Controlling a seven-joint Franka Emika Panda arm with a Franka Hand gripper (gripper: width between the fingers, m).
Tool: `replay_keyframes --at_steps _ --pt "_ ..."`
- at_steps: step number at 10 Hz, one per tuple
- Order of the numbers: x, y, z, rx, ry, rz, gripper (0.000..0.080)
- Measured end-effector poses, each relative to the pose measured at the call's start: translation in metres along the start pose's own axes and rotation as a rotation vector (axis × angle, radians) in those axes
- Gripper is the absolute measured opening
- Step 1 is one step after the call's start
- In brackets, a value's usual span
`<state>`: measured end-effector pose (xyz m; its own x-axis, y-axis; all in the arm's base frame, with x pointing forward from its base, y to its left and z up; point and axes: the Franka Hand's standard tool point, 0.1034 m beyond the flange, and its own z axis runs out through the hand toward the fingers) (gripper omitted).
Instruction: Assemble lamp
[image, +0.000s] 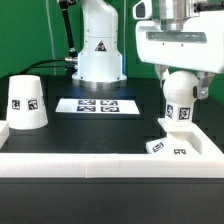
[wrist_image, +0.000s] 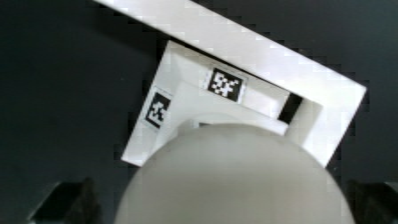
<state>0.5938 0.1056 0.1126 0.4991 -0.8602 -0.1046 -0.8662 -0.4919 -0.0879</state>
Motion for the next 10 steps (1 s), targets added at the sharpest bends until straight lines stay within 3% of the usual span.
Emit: replay_keyframes --at_steps 2,8,10 --pt "0.0020 -0.0003 0.0018 0.019 0.017 -0.200 0.0698" --pt "0.0035 -0.0008 0.0025 0.012 0.038 -0.733 0.0699" --pt "-0.0046 -0.0013 -0.0020 0.020 0.043 -0.778 0.0699"
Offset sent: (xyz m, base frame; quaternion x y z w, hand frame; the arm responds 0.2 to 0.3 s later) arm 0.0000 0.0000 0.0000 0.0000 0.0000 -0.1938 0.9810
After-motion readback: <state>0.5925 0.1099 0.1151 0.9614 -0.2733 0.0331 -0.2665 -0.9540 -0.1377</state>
